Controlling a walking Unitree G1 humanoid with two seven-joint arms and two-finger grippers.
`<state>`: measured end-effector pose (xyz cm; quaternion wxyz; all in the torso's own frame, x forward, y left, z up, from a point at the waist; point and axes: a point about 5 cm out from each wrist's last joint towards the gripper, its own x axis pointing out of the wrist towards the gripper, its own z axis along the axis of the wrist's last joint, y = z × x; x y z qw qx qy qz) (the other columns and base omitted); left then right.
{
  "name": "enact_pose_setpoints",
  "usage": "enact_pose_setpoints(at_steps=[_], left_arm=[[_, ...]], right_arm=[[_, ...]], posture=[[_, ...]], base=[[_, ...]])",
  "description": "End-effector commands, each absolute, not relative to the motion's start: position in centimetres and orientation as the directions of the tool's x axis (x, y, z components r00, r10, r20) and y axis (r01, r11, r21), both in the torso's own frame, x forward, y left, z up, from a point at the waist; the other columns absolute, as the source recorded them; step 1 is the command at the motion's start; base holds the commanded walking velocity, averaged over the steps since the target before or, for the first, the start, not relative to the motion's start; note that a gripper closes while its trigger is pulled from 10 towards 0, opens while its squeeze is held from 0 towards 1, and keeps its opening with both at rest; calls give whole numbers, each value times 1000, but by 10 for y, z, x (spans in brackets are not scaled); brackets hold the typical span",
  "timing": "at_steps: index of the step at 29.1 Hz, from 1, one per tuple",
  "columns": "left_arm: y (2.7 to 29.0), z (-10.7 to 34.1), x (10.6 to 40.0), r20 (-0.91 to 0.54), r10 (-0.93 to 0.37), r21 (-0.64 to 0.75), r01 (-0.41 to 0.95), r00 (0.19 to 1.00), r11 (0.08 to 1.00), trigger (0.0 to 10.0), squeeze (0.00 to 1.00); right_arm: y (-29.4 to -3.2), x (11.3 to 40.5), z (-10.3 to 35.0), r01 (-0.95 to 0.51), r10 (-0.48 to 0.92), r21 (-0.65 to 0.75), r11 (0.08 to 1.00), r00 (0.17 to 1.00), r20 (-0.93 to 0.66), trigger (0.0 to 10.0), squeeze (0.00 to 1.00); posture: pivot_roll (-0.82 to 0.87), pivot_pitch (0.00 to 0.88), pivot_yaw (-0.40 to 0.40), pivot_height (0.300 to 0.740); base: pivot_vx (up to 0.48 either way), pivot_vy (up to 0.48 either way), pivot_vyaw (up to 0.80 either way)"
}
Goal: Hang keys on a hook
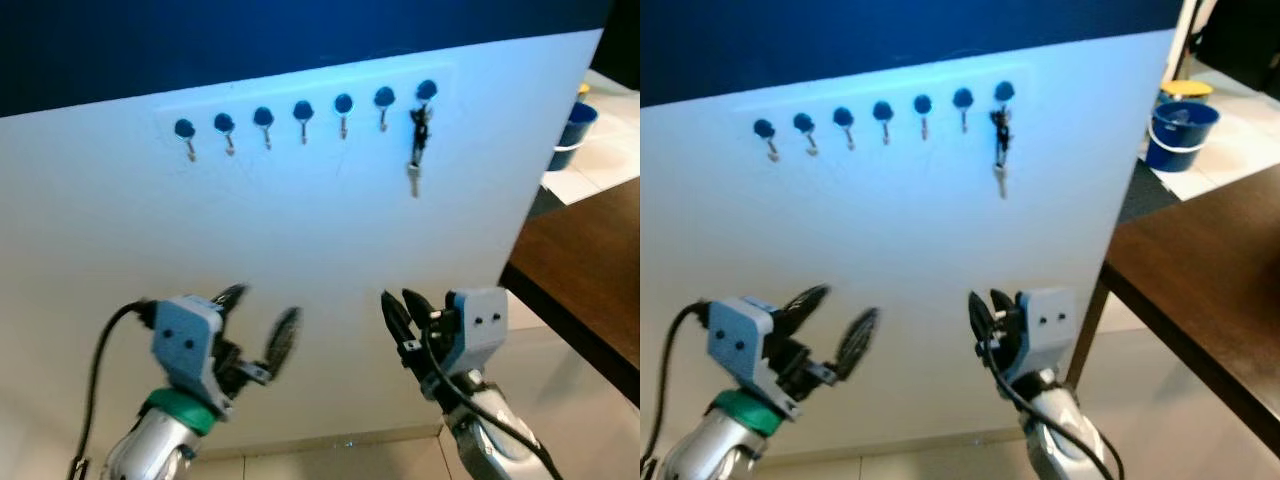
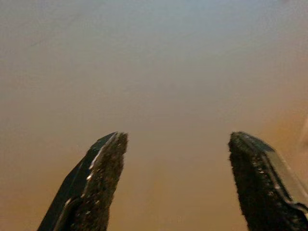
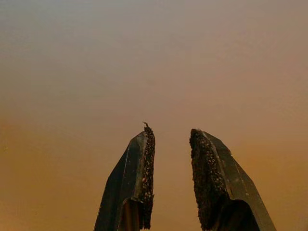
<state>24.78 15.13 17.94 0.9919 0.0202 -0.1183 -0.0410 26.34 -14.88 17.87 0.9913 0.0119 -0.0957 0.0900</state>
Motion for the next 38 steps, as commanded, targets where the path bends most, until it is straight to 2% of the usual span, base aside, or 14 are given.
enact_pose_setpoints(at_steps=[1, 2, 3, 4, 9, 15, 25, 38], left_arm=[[175, 164, 247, 176, 86, 66, -99, 981, 993, 10000, 0], [181, 160, 247, 152, 140, 56, -150, 978, 987, 10000, 0], [181, 160, 247, 152, 140, 56, -150, 978, 987, 10000, 0], [185, 157, 246, 138, 163, 50, -172, 977, 984, 10000, 0], [186, 154, 247, 127, 161, 66, -170, 979, 983, 10000, 0], [185, 142, 251, 83, 179, 88, -186, 980, 979, 10000, 0], [182, 138, 255, 76, 157, 100, -164, 985, 981, 10000, 0], [178, 131, 252, 61, 123, 94, -129, 991, 987, 10000, 0]], right_arm=[[-156, 260, 174, -102, 100, -2, 995, 979, 177, 10000, 0], [-168, 259, 168, -22, 22, 4, 1000, 988, 154, 10000, 0], [-168, 259, 168, -22, 22, 4, 1000, 988, 154, 10000, 0], [-178, 259, 162, 33, -35, 14, 999, 990, 133, 10000, 0], [-188, 258, 149, 88, -96, 107, 990, 993, 72, 10000, 0], [-183, 258, 145, 80, -88, 124, 989, 995, 53, 10000, 0], [-171, 260, 147, 20, -24, 60, 998, 998, 65, 10000, 0], [-170, 262, 137, 0, -1, 89, 996, 1000, 12, 10000, 0]], posture=[[-196, 69, 241, 740], [-195, 65, 243, 740], [-195, 65, 243, 740], [-195, 65, 243, 740], [-188, 67, 245, 740], [-195, 66, 252, 740], [-189, 57, 263, 740], [-183, 54, 258, 740]], base=[[0, 0, 0], [0, 0, 0], [0, 0, 0], [0, 0, 0], [0, 0, 0], [0, 0, 0], [0, 0, 0], [0, 0, -800]])
